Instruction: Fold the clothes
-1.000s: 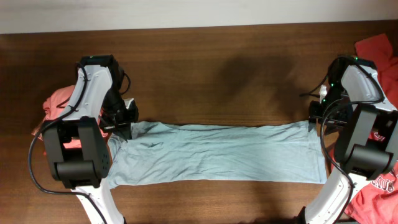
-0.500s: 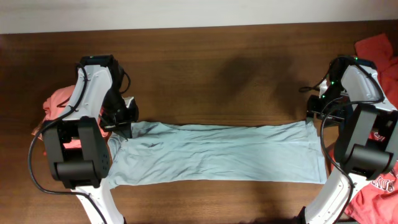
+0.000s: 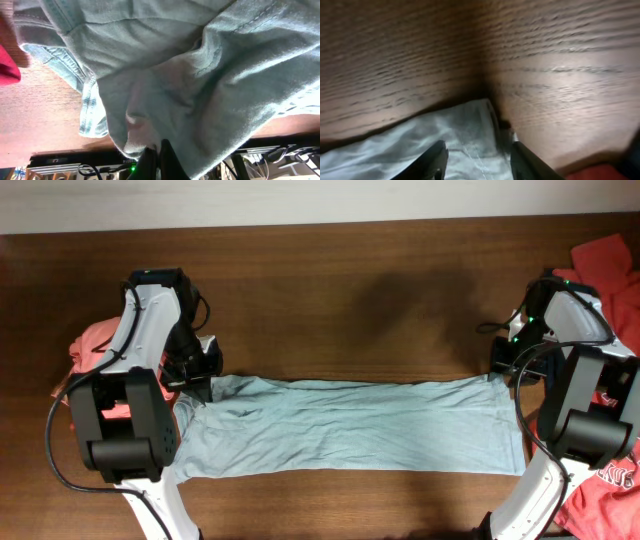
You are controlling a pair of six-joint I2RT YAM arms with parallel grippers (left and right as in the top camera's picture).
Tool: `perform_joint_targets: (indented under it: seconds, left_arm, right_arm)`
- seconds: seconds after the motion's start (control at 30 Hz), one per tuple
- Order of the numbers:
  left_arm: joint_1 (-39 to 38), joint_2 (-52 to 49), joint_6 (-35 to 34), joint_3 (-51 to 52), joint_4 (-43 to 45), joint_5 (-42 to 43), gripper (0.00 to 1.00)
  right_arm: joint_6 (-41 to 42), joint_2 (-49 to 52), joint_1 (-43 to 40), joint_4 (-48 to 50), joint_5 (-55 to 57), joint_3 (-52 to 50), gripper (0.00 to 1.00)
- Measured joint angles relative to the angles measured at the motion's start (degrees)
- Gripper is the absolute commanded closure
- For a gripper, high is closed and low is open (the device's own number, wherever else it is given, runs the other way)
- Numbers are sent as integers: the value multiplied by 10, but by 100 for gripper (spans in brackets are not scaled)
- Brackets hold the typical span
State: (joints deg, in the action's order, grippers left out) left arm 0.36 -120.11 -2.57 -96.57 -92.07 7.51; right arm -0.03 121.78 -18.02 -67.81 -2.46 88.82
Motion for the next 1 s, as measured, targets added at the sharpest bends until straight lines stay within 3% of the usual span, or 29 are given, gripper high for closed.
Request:
perform_joint_targets:
  seconds: [0.47,0.6,0.73,0.83,1.0]
  left_arm:
    - [0,0,0,0,4,0,100]
    - [0,0,0,0,4,0,100]
    - [0,0,0,0,4,0,100]
    - [0,0,0,0,4,0,100]
    - [0,0,0,0,4,0,100]
  right_arm:
    - [0,0,0,47,-2,-17,59]
    - [1,0,0,51,-3,-17,75]
    - [0,0,0,52,-5,-17,82]
    - [0,0,0,55,-5,-17,95]
    - [0,0,0,55,-6,-17,96]
